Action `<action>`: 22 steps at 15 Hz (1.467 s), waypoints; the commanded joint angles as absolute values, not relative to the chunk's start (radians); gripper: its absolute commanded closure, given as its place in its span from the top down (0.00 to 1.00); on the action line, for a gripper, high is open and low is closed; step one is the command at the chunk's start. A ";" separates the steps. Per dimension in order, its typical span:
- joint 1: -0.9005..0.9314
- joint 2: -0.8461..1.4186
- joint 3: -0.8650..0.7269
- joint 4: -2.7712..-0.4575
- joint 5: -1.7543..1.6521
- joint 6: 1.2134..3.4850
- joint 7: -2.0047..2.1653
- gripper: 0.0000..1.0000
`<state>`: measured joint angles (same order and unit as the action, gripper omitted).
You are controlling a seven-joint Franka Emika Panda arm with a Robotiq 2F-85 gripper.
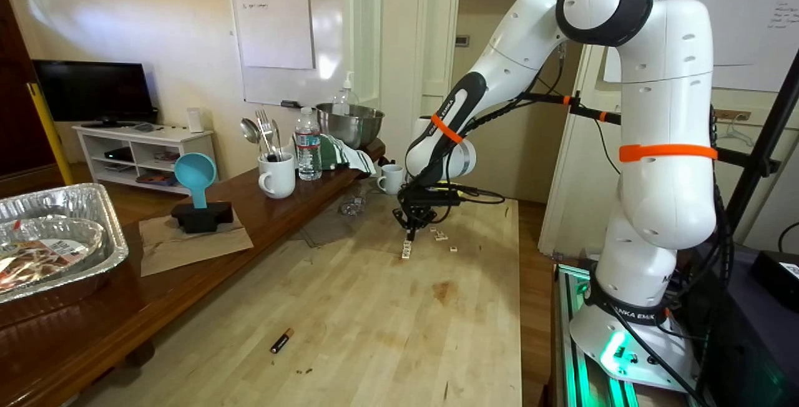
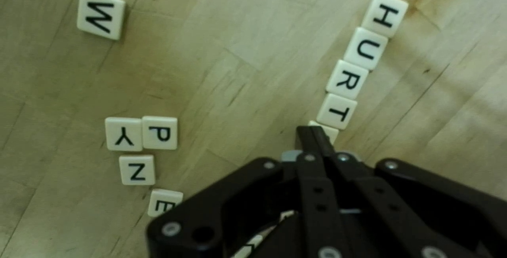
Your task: Move the tile letter s to the left
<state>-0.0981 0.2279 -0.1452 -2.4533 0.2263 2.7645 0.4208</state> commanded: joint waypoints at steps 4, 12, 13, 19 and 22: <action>-0.099 0.253 -0.125 -2.435 0.283 2.754 0.411 0.00; -0.105 0.241 -0.114 -2.438 0.307 2.763 0.381 0.00; -0.105 0.238 -0.113 -2.440 0.309 2.765 0.378 0.00; -0.107 0.224 -0.108 -2.435 0.323 2.762 0.357 0.00; -0.117 0.207 -0.093 -2.437 0.341 2.747 0.304 0.00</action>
<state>-0.0996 0.2256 -0.1165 -2.4343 0.3028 2.7645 0.3695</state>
